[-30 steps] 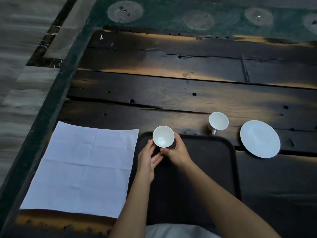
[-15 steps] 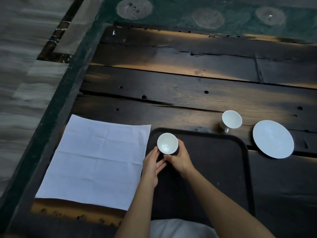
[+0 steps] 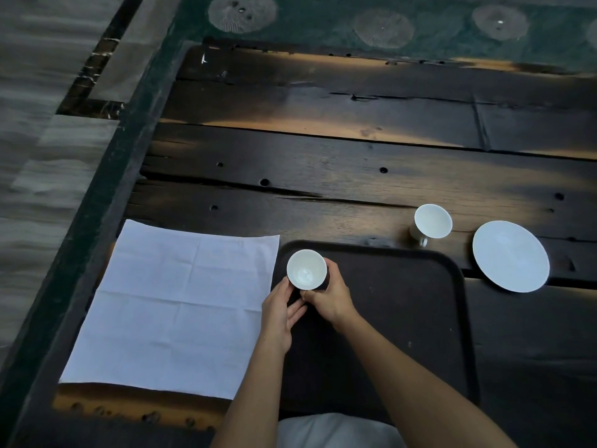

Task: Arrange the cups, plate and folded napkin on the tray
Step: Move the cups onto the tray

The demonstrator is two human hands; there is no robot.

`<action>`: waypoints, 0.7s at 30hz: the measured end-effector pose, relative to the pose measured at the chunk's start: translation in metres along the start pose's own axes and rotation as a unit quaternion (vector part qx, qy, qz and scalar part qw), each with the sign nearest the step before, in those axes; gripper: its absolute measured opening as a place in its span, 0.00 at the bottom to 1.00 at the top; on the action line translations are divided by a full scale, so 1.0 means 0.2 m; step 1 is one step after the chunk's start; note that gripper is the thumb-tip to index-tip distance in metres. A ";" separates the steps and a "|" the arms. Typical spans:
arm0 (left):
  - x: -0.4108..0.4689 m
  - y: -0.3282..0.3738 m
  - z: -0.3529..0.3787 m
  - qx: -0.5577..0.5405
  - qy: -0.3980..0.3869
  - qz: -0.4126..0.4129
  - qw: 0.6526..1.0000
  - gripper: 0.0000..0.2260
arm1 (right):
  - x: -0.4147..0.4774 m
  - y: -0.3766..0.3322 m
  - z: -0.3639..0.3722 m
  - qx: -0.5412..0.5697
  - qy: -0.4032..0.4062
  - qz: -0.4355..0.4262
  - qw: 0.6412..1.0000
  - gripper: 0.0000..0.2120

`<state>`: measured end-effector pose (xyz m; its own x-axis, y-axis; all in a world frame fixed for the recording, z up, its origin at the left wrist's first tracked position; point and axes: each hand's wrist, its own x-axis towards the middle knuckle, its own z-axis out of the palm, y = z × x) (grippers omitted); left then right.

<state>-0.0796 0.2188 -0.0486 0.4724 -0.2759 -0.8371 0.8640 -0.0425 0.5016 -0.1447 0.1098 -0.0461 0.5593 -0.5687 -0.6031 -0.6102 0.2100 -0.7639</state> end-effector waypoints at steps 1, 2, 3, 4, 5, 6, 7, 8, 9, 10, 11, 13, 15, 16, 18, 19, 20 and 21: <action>0.00 0.00 0.00 0.000 0.000 0.001 1.000 0.13 | 0.01 0.00 0.00 -0.003 -0.001 -0.001 1.000 0.38; 0.00 0.01 0.01 0.002 0.000 0.001 1.000 0.10 | 0.02 -0.01 0.00 -0.005 -0.001 -0.002 1.000 0.38; 0.01 0.02 0.01 0.004 0.000 0.002 1.000 0.07 | 0.02 -0.01 0.00 -0.006 -0.002 -0.004 1.000 0.38; 0.01 0.03 0.01 0.005 0.000 0.003 1.000 0.05 | 0.03 -0.01 0.01 -0.006 -0.002 -0.004 1.000 0.39; 0.01 0.03 0.01 0.007 0.000 0.004 1.000 0.04 | 0.03 -0.01 0.01 -0.005 -0.002 -0.004 1.000 0.39; 0.01 0.04 0.01 0.009 0.000 0.005 1.000 0.04 | 0.04 -0.01 0.02 -0.003 -0.002 -0.003 1.000 0.39; 0.02 0.04 0.01 0.011 -0.001 0.005 1.000 0.04 | 0.04 -0.01 0.02 -0.001 -0.001 -0.003 1.000 0.39; 0.02 0.04 0.01 0.011 -0.002 0.005 1.000 0.04 | 0.05 -0.01 0.02 0.001 -0.002 -0.002 1.000 0.39; 0.02 0.04 0.01 0.012 -0.001 0.006 1.000 0.04 | 0.05 -0.01 0.02 0.003 -0.004 -0.002 1.000 0.39; 0.02 0.05 0.01 0.014 0.000 0.006 1.000 0.04 | 0.05 -0.01 0.02 0.005 -0.006 -0.003 1.000 0.39; 0.02 0.05 0.01 0.016 0.000 0.005 1.000 0.04 | 0.05 0.00 0.02 0.006 -0.008 -0.003 1.000 0.39; 0.01 0.05 0.02 0.022 -0.001 0.007 1.000 0.04 | 0.05 0.00 0.03 0.006 -0.009 -0.003 1.000 0.39; 0.00 0.05 0.02 0.028 -0.006 0.012 1.000 0.07 | 0.05 0.00 0.03 0.001 -0.010 -0.007 1.000 0.40; 0.00 0.05 0.02 0.031 -0.009 0.016 0.999 0.08 | 0.05 0.00 0.03 -0.003 -0.012 -0.010 1.000 0.40; -0.02 0.05 0.02 0.038 -0.011 0.025 0.999 0.09 | 0.04 0.00 0.04 -0.009 -0.018 -0.011 1.000 0.44; -0.02 0.05 0.03 0.044 -0.011 0.029 0.999 0.08 | 0.03 0.00 0.04 -0.012 -0.021 -0.009 1.000 0.46; -0.03 0.06 0.03 0.051 -0.010 0.033 0.998 0.07 | 0.02 0.00 0.04 -0.015 -0.022 -0.006 1.000 0.48; -0.05 0.06 0.03 0.059 -0.009 0.037 0.998 0.06 | 0.01 0.00 0.04 -0.019 -0.022 -0.004 1.000 0.50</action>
<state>-0.0744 0.2154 -0.0332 0.5305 -0.2989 -0.7932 0.8000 -0.1328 0.5851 -0.1384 0.1142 -0.0492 0.5881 -0.5343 -0.6072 -0.6257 0.1752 -0.7601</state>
